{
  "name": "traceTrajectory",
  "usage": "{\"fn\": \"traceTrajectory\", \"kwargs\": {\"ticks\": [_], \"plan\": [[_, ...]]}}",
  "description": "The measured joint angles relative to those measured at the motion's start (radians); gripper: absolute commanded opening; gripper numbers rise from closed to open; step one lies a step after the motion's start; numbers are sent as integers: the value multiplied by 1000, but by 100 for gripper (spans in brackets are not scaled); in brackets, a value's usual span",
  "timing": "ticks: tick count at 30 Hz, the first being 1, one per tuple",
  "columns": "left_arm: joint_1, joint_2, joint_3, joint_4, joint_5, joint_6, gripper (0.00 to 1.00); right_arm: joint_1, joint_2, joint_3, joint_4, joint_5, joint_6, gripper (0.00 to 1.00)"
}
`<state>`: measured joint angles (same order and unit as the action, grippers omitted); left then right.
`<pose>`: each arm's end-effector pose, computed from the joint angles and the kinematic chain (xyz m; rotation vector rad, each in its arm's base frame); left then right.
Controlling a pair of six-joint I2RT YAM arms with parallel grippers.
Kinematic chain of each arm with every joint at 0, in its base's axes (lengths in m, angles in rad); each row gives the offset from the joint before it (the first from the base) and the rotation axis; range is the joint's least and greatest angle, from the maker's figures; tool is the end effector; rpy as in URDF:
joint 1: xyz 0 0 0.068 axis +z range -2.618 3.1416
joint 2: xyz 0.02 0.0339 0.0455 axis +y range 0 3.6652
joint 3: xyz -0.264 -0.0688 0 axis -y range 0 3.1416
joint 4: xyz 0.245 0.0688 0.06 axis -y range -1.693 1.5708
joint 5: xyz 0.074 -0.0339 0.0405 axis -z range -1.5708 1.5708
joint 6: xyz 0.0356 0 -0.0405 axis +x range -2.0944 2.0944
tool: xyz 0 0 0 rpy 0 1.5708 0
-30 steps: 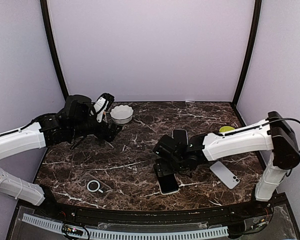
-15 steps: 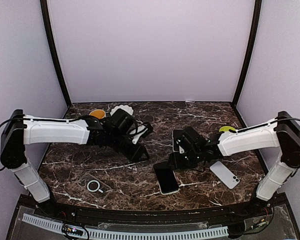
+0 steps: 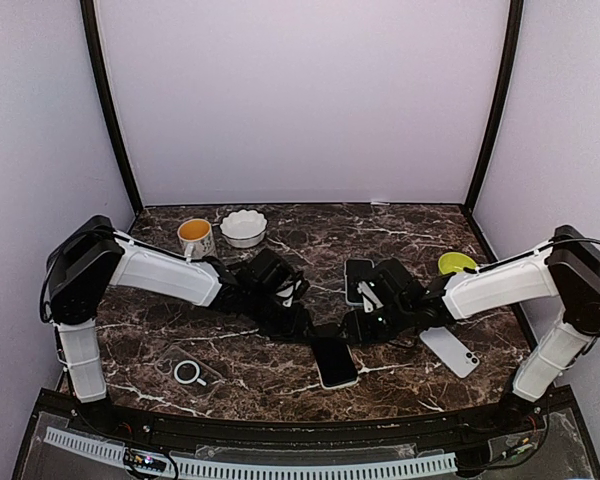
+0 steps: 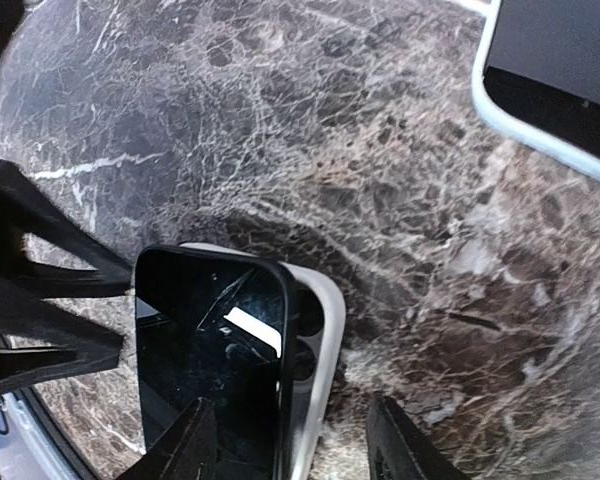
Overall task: Put the phone into the phone case
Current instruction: Adjust the phone and the phone case.
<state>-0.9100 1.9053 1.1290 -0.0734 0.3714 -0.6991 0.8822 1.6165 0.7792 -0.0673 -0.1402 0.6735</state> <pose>0.2318 -0.3192 0.1535 0.4732 2.6584 -1.0826 0.1920 0.2411 0.1495 -0.3407 2.6342 0.7775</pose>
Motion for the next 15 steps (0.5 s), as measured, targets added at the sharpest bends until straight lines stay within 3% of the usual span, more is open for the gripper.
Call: {"fn": "traceTrajectory", "kwargs": {"ticks": [8,15], "plan": [[-3,56,17,42,25,-29,35,5,-14,-98,119,-36,81,36],[-36,77,62,12,-12,43,36,50,-35,-119,127,-13,142,33]]}}
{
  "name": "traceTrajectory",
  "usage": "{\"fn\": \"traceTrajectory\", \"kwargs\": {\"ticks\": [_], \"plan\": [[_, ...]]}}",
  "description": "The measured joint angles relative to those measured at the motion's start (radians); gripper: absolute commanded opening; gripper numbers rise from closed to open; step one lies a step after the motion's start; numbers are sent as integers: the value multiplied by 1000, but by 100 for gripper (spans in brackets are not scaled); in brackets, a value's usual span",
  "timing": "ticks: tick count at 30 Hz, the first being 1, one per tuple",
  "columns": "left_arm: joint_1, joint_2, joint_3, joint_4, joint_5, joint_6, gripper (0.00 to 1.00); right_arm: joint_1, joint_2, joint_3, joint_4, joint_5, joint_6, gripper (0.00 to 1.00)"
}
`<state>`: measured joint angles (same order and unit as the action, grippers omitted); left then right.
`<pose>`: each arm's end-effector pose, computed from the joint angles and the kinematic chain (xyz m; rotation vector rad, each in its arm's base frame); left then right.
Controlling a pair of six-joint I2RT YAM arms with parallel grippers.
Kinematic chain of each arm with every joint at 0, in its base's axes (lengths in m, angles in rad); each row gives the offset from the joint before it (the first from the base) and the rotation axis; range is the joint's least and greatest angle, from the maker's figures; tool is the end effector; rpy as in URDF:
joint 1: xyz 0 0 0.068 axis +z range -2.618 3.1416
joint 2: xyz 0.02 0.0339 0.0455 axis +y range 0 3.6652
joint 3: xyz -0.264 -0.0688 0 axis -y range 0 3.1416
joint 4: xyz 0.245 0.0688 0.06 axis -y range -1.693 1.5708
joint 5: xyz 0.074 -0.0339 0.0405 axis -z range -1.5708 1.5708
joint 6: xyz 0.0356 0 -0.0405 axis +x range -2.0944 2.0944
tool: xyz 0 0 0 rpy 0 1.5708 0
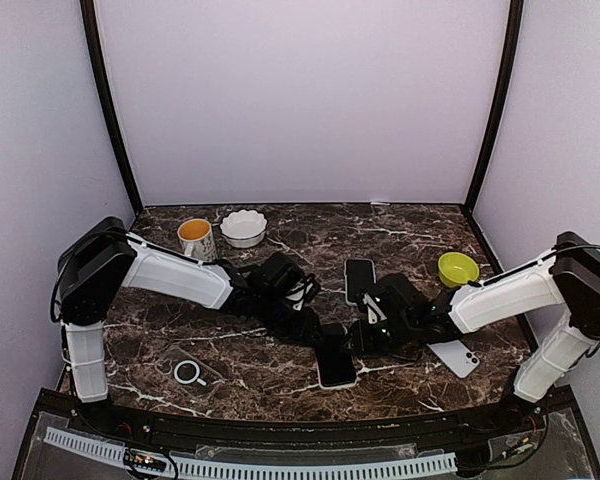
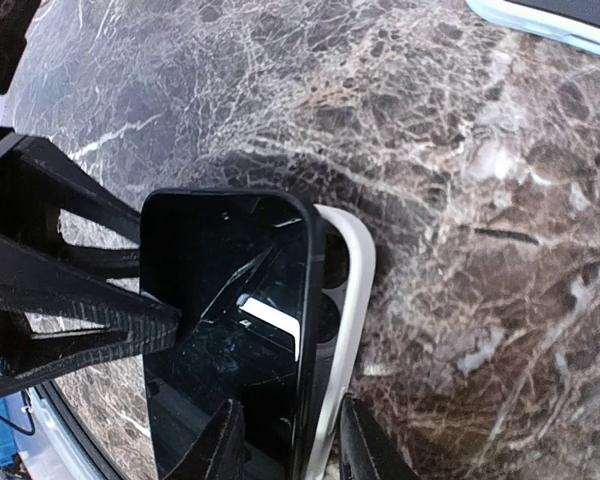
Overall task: Put the phone into the phone case
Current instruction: Adjust the phone and the phone case.
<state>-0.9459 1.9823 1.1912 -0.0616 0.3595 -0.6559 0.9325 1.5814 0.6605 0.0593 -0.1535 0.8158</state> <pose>0.2304 -0.3408 0.1426 0.5704 2.6362 -1.0655 0.1684 0.2361 0.1359 -0.2308 2.6522 0.8870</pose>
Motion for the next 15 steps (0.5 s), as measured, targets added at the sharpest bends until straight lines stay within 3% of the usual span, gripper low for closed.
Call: {"fn": "traceTrajectory", "kwargs": {"ticks": [4,10,15], "plan": [[-6,2,5,-7,-10,30,36,19,-6,0,-14,24,10,34],[-10,2,13,-23,-27,62,39,37,-33,10,-90,49,6,45],[-18,-5,13,-38,-36,82,43,69,-71,10,-151,58,27,41]]}}
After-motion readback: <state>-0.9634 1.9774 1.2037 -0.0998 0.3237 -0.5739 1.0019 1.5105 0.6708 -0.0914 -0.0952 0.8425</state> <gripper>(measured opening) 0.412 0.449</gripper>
